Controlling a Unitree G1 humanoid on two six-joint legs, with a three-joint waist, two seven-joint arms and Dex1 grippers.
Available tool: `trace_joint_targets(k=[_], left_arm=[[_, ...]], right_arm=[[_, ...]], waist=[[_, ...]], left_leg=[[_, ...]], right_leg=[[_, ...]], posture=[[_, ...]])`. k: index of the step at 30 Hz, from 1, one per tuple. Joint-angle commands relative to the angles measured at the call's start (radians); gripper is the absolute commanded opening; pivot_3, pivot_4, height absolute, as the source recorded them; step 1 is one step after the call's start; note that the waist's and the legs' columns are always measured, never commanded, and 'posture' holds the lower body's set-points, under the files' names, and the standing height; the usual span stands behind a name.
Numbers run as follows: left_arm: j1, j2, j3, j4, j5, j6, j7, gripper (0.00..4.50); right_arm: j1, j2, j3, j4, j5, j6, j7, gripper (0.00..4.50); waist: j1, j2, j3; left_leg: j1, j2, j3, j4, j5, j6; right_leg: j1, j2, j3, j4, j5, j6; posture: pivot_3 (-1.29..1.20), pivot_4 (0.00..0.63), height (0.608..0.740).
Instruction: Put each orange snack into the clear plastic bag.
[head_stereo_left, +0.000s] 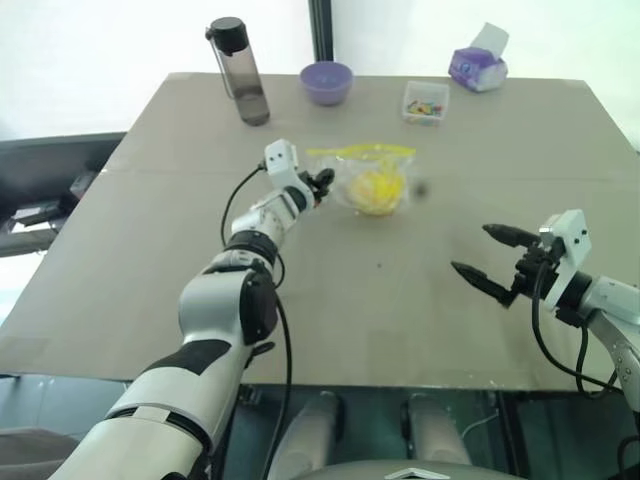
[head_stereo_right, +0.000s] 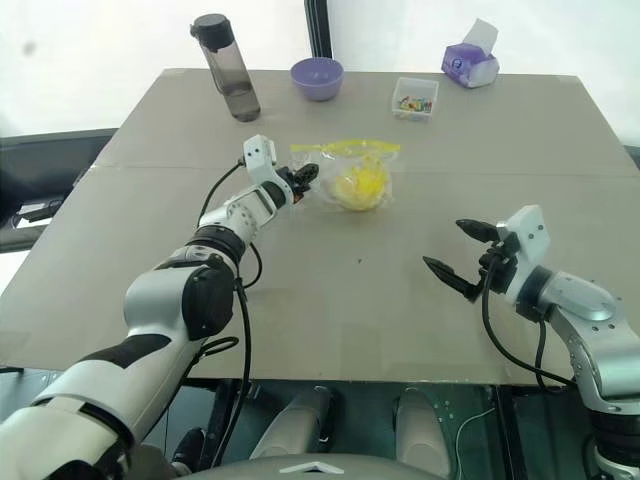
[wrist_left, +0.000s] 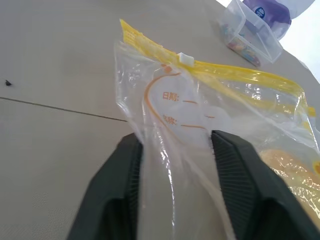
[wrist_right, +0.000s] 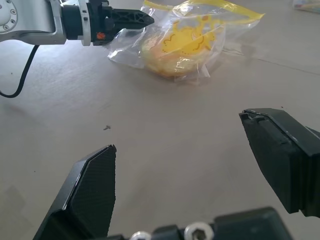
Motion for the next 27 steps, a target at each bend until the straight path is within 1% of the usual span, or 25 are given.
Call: trace_joint_targets(k=[1,2,4,7,8,11,13,15,16,17,18,19,21,22,25,27], left_arm=[[-0.036,0.013,0.018,-0.009,0.008,-0.034,-0.016,0.45],[-0.035,0.018,0.025,-0.012,0.003,-0.045,-0.026,0.01],[-0.035,0.027,0.041,-0.019,-0.009,-0.061,-0.045,0.01],[-0.033,0.042,0.042,-0.05,-0.007,-0.117,-0.12,0.01],[-0.03,0.047,0.027,-0.077,0.0,-0.13,-0.175,0.01],[0.015,0.052,-0.071,-0.227,0.049,-0.207,-0.339,0.01],[0.094,0.05,-0.132,-0.418,0.049,-0.208,-0.424,0.01],[0.22,0.053,-0.2,-0.698,0.018,-0.163,-0.5,0.01],[0.327,0.074,-0.249,-0.897,-0.007,-0.122,-0.544,0.01],[0.419,0.097,-0.29,-1.054,-0.019,-0.098,-0.578,0.01],[0.506,0.129,-0.329,-1.182,-0.016,-0.096,-0.613,0.01],[0.569,0.156,-0.354,-1.267,-0.008,-0.095,-0.627,0.01],[0.671,0.207,-0.383,-1.375,0.044,-0.132,-0.614,0.01],[0.699,0.222,-0.39,-1.404,0.059,-0.141,-0.604,0.01],[0.816,0.287,-0.417,-1.429,0.162,-0.296,-0.602,0.01],[0.878,0.313,-0.42,-1.432,0.194,-0.357,-0.593,0.01]], right_arm=[[0.004,0.004,-0.012,-0.036,0.003,-0.021,-0.01,4.5],[0.006,0.007,-0.008,-0.038,0.0,-0.021,-0.012,4.5],[0.004,0.01,-0.002,-0.04,-0.004,-0.021,-0.016,4.5],[-0.008,0.013,-0.004,-0.038,-0.003,-0.016,-0.021,4.5],[-0.013,0.013,-0.006,-0.037,-0.002,-0.014,-0.021,4.5],[-0.021,0.011,-0.005,-0.035,0.0,-0.011,-0.018,4.5],[-0.025,0.01,-0.004,-0.036,0.005,-0.006,-0.016,4.5],[-0.034,0.014,-0.002,-0.035,0.016,0.003,-0.013,4.5],[-0.036,0.016,-0.001,-0.037,0.025,0.007,-0.009,4.5],[-0.038,0.019,0.0,-0.038,0.032,0.01,-0.007,4.5],[-0.039,0.02,-0.002,-0.039,0.042,0.015,-0.004,4.5],[-0.04,0.02,-0.005,-0.038,0.051,0.019,-0.002,4.5],[-0.038,0.017,-0.014,-0.039,0.066,0.024,0.003,4.5],[-0.036,0.015,-0.018,-0.039,0.07,0.026,0.005,4.5],[-0.036,0.001,-0.014,-0.034,0.082,0.03,0.025,4.5],[-0.036,-0.007,-0.004,-0.031,0.082,0.03,0.038,4.5]], waist=[[0.0,0.0,0.0],[0.0,0.0,0.0],[0.0,0.0,0.0],[-0.001,0.0,0.0],[-0.001,0.0,0.0],[-0.001,0.0,0.0],[-0.001,0.0,0.0],[-0.003,0.001,0.0],[-0.004,0.001,0.0],[-0.009,0.001,-0.001],[-0.022,0.002,-0.001],[-0.029,0.002,-0.001],[-0.024,0.002,-0.001],[-0.021,0.002,-0.001],[-0.013,0.003,-0.002],[-0.009,0.004,-0.002]], left_leg=[[0.0,0.0,0.0,0.0,0.0,0.0],[0.0,0.0,0.0,0.0,0.0,0.0],[0.0,0.0,0.0,0.0,0.0,0.0],[0.0,0.0,0.0,0.0,0.0,0.0],[0.0,0.0,0.0,0.0,0.0,0.0],[-0.001,0.0,0.0,0.0,0.0,0.0],[-0.001,0.0,0.0,0.0,0.0,0.0],[-0.001,0.001,0.001,0.0,0.0,0.0],[0.0,0.001,0.001,0.0,0.0,0.0],[0.0,0.001,0.002,0.0,0.0,0.0],[0.0,0.002,0.002,-0.001,0.0,0.0],[0.0,0.003,0.003,-0.002,0.0,0.0],[0.0,0.003,0.005,-0.004,0.0,0.0],[0.0,0.003,0.004,-0.003,0.0,0.0],[0.003,0.003,0.005,-0.001,-0.002,0.004],[0.006,0.003,0.005,-0.001,-0.003,0.004]], right_leg=[[0.0,0.0,0.0,0.0,0.0,0.0],[0.0,0.0,0.0,0.0,0.0,0.0],[0.0,0.0,0.0,0.0,0.0,0.0],[-0.001,0.0,0.0,0.0,0.0,0.0],[-0.001,0.0,0.0,0.001,0.0,0.0],[-0.001,0.0,0.0,0.001,0.0,0.0],[-0.001,0.0,0.0,0.0,0.0,0.0],[-0.001,0.0,0.002,0.0,0.0,0.0],[-0.001,0.0,0.002,0.001,0.0,0.0],[-0.001,0.0,0.003,0.001,0.0,0.0],[-0.002,0.001,0.004,0.0,0.0,0.0],[-0.002,0.0,0.006,0.001,0.0,0.0],[-0.005,0.001,0.008,0.001,0.0,0.0],[-0.005,0.001,0.007,0.002,0.0,0.0],[-0.003,0.001,0.007,0.006,0.0,-0.001],[0.0,0.001,0.007,0.006,0.0,0.0]], posture=[[0.0,0.15,0.739],[0.0,0.15,0.739],[0.0,0.15,0.739],[0.0,0.15,0.739],[0.0,0.15,0.739],[0.0,0.15,0.739],[0.0,0.15,0.739],[0.0,0.15,0.739],[0.0,0.15,0.739],[0.0,0.15,0.739],[0.0,0.15,0.739],[0.0,0.15,0.739],[0.0,0.15,0.739],[0.0,0.15,0.739],[0.0,0.15,0.739],[0.0,0.15,0.739]])
